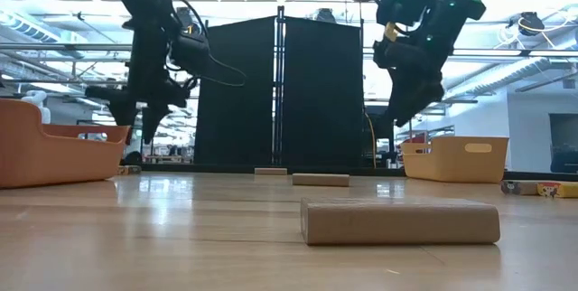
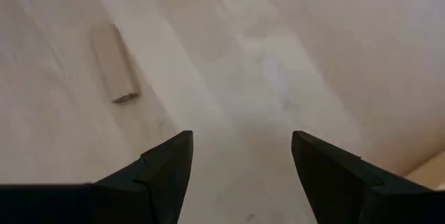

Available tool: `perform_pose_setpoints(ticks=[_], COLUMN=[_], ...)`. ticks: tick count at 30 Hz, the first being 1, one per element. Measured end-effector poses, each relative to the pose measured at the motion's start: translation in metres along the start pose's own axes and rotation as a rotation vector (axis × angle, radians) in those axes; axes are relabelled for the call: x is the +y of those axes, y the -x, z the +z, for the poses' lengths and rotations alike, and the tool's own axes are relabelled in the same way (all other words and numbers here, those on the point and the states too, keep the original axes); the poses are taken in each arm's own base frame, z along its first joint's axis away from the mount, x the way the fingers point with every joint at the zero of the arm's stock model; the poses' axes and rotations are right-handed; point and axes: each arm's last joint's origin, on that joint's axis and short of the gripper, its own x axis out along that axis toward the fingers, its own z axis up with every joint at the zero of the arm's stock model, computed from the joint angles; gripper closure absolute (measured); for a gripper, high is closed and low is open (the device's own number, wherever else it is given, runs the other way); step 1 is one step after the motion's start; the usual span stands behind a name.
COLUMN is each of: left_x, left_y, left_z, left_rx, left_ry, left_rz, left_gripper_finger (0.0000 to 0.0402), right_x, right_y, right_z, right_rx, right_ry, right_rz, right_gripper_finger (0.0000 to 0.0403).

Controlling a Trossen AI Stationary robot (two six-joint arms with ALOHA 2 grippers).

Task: Sort blocks
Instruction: Put the yellow block into the yellow bin

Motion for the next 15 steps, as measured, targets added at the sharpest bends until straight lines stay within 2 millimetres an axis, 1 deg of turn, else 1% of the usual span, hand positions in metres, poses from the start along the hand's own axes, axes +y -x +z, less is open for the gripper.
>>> perform_pose_setpoints(ticks=[2, 5, 7, 11, 15], left_x=[0.003, 0.005, 0.007, 0.008, 0.005], left_y=[-0.004, -0.008, -0.011, -0.016, -0.018], left_z=[0.001, -0.002, -0.004, -0.004, -0.006], left_rx=[0.035, 0.089, 0.097, 0.109, 0.129], left_ry=[-0.045, -0.105, -0.105, -0.102, -0.118], left_rz=[0.026, 0.019, 0.014, -0.008, -0.052], left_gripper_finger=[0.0196, 0.0196, 0.0196, 0.0196, 0.0196], right_x=[0.000, -0.001, -0.001, -0.001, -0.001], right_y=[0.001, 0.001, 0.001, 0.001, 0.001], right_z=[-0.002, -0.003, -0.004, -0.005, -0.006], right_rx=[0.019, 0.031, 0.036, 0.050, 0.065], right_ry=[-0.065, -0.130, -0.156, -0.175, -0.161], right_rz=[-0.002, -0.007, -0.010, 0.005, -0.001], right_gripper_finger=[0.0165, 0.0165, 0.0165, 0.0165, 0.0165])
